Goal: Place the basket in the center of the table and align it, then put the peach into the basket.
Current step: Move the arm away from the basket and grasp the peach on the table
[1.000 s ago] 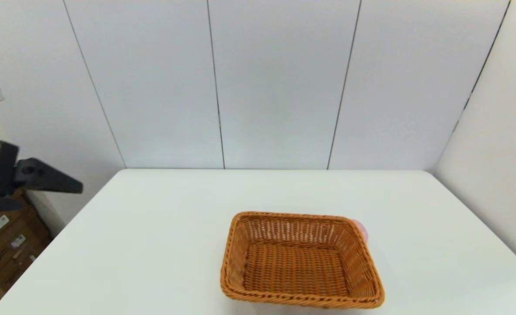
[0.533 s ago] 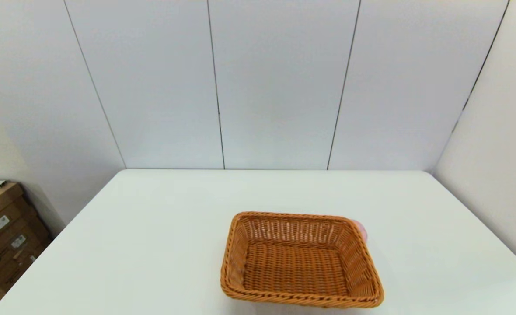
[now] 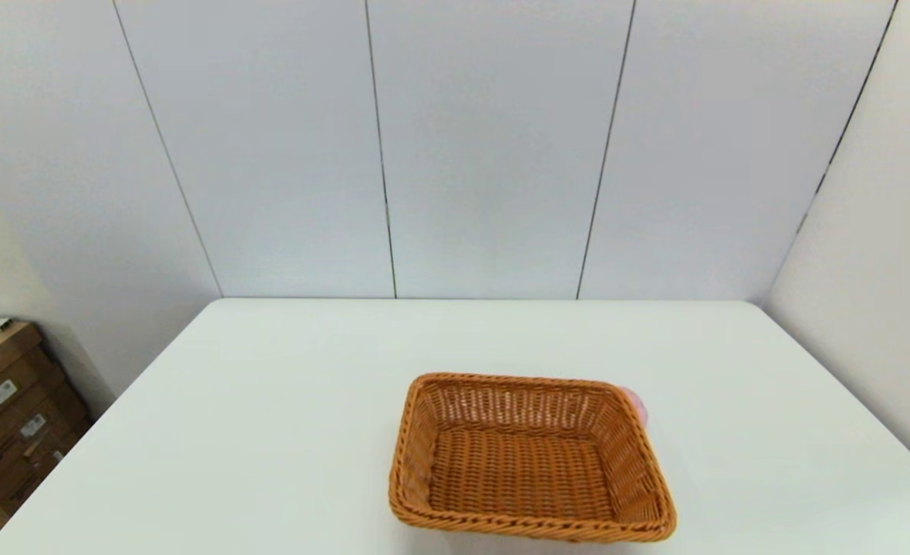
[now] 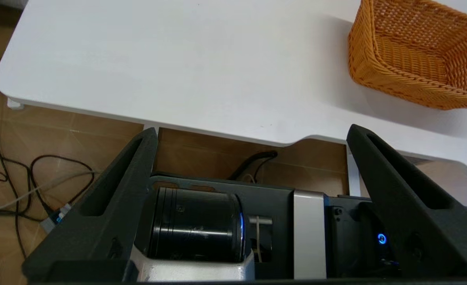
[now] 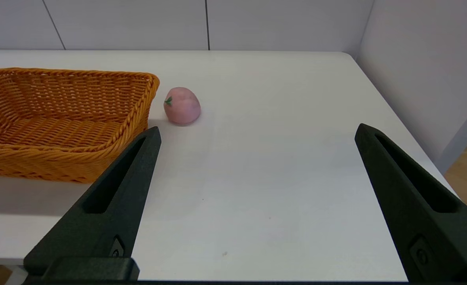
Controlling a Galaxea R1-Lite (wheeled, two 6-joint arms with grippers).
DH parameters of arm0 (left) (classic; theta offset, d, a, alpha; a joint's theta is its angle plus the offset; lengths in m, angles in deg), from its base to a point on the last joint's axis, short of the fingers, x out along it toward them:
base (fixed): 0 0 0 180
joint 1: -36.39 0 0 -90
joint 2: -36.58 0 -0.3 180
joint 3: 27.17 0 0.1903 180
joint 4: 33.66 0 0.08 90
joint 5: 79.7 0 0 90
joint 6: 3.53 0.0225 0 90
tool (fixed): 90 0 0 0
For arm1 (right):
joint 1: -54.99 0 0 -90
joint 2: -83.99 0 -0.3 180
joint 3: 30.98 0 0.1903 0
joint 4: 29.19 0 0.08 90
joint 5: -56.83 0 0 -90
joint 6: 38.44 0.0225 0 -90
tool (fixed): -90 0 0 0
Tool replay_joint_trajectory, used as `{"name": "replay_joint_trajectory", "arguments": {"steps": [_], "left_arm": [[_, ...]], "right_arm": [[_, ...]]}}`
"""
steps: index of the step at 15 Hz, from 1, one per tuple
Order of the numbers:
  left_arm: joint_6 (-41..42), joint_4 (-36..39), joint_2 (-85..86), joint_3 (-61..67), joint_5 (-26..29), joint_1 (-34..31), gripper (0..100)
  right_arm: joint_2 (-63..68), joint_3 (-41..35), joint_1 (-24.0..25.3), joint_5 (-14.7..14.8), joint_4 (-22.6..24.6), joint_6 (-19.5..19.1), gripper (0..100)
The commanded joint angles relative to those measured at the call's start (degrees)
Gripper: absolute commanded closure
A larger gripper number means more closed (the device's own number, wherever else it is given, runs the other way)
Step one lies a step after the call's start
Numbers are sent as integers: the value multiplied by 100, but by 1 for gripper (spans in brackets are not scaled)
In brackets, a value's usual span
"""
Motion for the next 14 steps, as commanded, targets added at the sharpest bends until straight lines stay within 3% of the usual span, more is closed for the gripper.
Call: {"name": "replay_joint_trajectory", "arguments": {"steps": [1,4,7,10,14], "left_arm": [[239,181,872,622,-246,-20,0],[512,1745,1162,1897,-1186,16,0],[951,3617,1197,3118,-1670,16,0],[1127,4364,1487,3602,-1608,16,0],[1364,5103,1742,4147,-800,24,0]], "right_arm": [[-29,0,2,-2,-2,-1,0],[-38,0,2,-2,-2,8,0],[-64,0,2,-2,6,8,0],[-82,-26,2,-2,86,34,0],[-82,-26,2,-11,94,25,0]]}}
